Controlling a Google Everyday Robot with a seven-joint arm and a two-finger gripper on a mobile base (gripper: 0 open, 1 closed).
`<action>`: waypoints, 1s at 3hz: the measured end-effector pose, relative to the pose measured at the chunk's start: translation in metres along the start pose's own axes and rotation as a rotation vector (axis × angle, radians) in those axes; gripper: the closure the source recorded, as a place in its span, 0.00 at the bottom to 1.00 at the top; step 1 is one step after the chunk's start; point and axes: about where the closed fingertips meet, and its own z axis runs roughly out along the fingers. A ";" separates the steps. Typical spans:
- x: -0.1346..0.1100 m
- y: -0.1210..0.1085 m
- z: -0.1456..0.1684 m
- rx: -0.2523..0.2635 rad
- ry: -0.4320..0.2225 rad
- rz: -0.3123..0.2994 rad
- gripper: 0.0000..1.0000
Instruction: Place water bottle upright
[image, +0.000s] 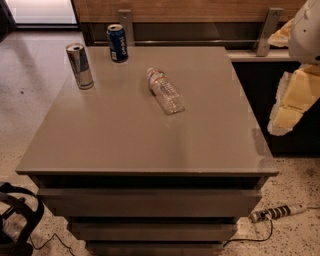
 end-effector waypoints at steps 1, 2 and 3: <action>-0.023 -0.022 -0.003 -0.013 -0.032 0.044 0.00; -0.052 -0.041 -0.003 -0.010 -0.105 0.185 0.00; -0.070 -0.058 -0.001 0.030 -0.185 0.355 0.00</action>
Offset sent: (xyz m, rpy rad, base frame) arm 0.0738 0.0630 0.0359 0.3122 0.0320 -0.3086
